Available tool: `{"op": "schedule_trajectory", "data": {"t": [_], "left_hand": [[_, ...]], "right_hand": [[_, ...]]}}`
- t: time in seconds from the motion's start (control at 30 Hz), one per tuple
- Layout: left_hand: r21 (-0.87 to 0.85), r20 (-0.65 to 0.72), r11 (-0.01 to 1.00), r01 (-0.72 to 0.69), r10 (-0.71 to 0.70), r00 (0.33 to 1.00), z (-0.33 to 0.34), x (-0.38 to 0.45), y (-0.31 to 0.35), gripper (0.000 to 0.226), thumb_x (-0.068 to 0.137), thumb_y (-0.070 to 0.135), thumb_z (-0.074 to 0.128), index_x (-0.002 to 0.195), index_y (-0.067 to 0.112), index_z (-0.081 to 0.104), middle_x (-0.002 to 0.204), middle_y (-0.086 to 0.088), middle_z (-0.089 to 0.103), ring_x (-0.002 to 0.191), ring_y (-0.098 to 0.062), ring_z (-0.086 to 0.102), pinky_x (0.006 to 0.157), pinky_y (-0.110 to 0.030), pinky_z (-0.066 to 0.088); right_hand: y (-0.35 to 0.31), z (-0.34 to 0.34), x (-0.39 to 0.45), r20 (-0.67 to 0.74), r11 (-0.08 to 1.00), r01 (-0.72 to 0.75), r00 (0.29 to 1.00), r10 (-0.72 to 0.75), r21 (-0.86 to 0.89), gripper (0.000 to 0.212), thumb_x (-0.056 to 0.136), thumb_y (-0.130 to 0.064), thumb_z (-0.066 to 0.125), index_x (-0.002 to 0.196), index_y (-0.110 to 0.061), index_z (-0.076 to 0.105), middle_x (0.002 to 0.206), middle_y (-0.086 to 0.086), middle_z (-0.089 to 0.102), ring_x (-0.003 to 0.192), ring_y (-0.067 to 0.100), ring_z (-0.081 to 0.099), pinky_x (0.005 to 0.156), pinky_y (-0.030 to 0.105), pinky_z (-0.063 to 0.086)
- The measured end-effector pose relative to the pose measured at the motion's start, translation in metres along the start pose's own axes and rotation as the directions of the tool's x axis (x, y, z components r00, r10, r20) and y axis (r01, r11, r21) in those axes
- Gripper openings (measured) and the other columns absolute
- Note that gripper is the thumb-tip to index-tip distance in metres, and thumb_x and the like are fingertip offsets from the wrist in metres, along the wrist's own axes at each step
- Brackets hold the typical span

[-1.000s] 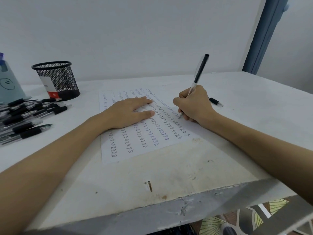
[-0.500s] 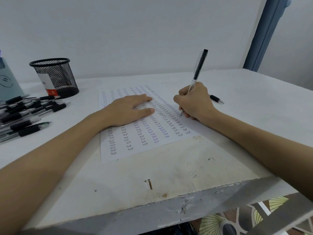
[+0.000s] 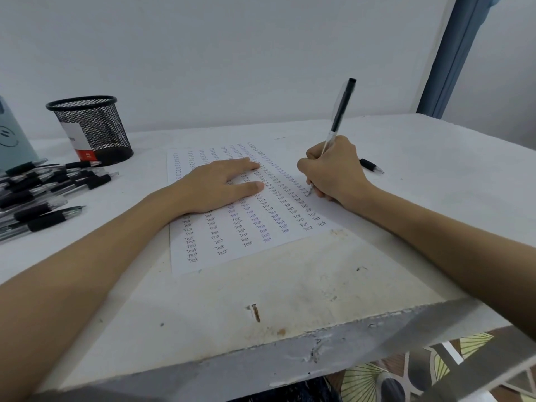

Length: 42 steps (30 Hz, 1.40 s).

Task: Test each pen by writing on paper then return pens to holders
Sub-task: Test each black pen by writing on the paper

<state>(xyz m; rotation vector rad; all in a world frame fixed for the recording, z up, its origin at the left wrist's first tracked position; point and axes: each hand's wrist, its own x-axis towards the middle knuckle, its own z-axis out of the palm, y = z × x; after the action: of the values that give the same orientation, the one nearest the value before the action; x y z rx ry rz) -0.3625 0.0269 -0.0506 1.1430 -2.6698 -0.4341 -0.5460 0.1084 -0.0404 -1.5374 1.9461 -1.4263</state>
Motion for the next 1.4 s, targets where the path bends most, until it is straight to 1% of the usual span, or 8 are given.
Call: {"op": "schedule_trajectory", "data": {"t": [0.33, 0.5, 0.7, 0.77, 0.83, 0.93, 1.2, 1.4], "left_hand": [[-0.005, 0.006, 1.0, 0.004, -0.004, 1.0, 0.0, 0.0, 0.0, 0.074, 0.076, 0.073, 0.034, 0.143, 0.042, 0.03, 0.153, 0.019, 0.022, 0.142, -0.005, 0.017, 0.115, -0.03, 0.013], [-0.003, 0.007, 1.0, 0.007, -0.007, 1.0, -0.001, -0.001, 0.001, 0.069, 0.08, 0.069, 0.035, 0.143, 0.042, 0.03, 0.153, 0.02, 0.021, 0.141, -0.005, 0.016, 0.114, -0.028, 0.012], [-0.017, 0.008, 1.0, 0.001, -0.001, 1.0, -0.001, -0.001, 0.002, 0.072, 0.077, 0.068, 0.034, 0.143, 0.041, 0.03, 0.152, 0.019, 0.022, 0.141, -0.004, 0.018, 0.114, -0.029, 0.013], [-0.019, 0.007, 1.0, 0.006, -0.006, 1.0, -0.001, -0.001, 0.002, 0.075, 0.073, 0.07, 0.032, 0.143, 0.041, 0.03, 0.152, 0.02, 0.022, 0.141, -0.005, 0.017, 0.114, -0.029, 0.013], [-0.012, 0.005, 1.0, 0.008, -0.007, 1.0, -0.001, -0.001, 0.001, 0.076, 0.072, 0.071, 0.032, 0.143, 0.042, 0.03, 0.152, 0.02, 0.021, 0.141, -0.005, 0.017, 0.114, -0.029, 0.013], [-0.009, 0.003, 1.0, 0.002, -0.002, 1.0, 0.0, 0.001, 0.0, 0.077, 0.072, 0.072, 0.031, 0.143, 0.042, 0.03, 0.152, 0.02, 0.022, 0.141, -0.005, 0.017, 0.115, -0.029, 0.012], [-0.061, -0.005, 0.998, -0.013, 0.013, 1.0, -0.001, 0.001, -0.001, 0.074, 0.074, 0.07, 0.036, 0.142, 0.04, 0.033, 0.151, 0.019, 0.025, 0.141, -0.005, 0.019, 0.117, -0.031, 0.014], [-0.138, -0.089, 0.99, 0.011, -0.023, 0.996, -0.007, -0.009, 0.007, 0.054, 0.08, 0.064, 0.049, 0.129, 0.041, 0.05, 0.141, 0.018, 0.043, 0.132, -0.005, 0.035, 0.101, -0.023, 0.025]], "right_hand": [[-0.004, -0.015, 0.013, 0.163, 0.921, -0.298, 0.951, 0.264, 0.249, 0.033, 0.086, -0.021, 0.06, 0.063, -0.015, 0.037, 0.034, -0.002, 0.036, 0.03, 0.013, 0.022, 0.043, 0.02, 0.02], [-0.005, -0.018, 0.015, 0.218, 0.862, -0.332, 0.939, 0.265, 0.383, 0.032, 0.101, -0.041, 0.034, 0.091, -0.012, 0.042, 0.033, -0.001, 0.033, 0.03, 0.014, 0.022, 0.041, 0.018, 0.02], [0.001, -0.022, 0.022, 0.128, 0.854, -0.29, 0.957, 0.26, 0.432, 0.024, 0.099, -0.026, 0.038, 0.079, -0.013, 0.04, 0.033, -0.001, 0.03, 0.034, 0.015, 0.02, 0.044, 0.024, 0.016], [0.005, -0.023, 0.024, 0.086, 0.921, -0.219, 0.976, 0.202, 0.321, 0.022, 0.096, -0.026, 0.044, 0.079, -0.012, 0.044, 0.037, -0.002, 0.034, 0.035, 0.015, 0.025, 0.044, 0.023, 0.019], [0.013, -0.025, 0.027, 0.033, 0.996, -0.08, 0.996, 0.081, -0.039, 0.02, 0.092, -0.029, 0.052, 0.085, -0.011, 0.052, 0.057, -0.002, 0.048, 0.048, 0.018, 0.041, 0.048, 0.024, 0.028], [0.022, -0.025, 0.029, 0.012, 0.862, 0.051, 0.999, -0.053, -0.505, 0.02, 0.086, -0.027, 0.058, 0.092, -0.009, 0.063, 0.095, 0.006, 0.062, 0.078, 0.025, 0.051, 0.062, 0.027, 0.034], [0.025, -0.032, 0.031, -0.101, 0.764, 0.016, 0.989, -0.106, -0.644, 0.013, 0.082, -0.025, 0.061, 0.087, -0.012, 0.061, 0.077, 0.005, 0.054, 0.079, 0.028, 0.052, 0.065, 0.026, 0.032], [0.018, -0.036, 0.026, -0.155, 0.8, 0.011, 0.979, -0.13, -0.6, 0.017, 0.083, -0.022, 0.058, 0.082, -0.007, 0.066, 0.064, 0.005, 0.054, 0.07, 0.028, 0.05, 0.061, 0.027, 0.033]]}}
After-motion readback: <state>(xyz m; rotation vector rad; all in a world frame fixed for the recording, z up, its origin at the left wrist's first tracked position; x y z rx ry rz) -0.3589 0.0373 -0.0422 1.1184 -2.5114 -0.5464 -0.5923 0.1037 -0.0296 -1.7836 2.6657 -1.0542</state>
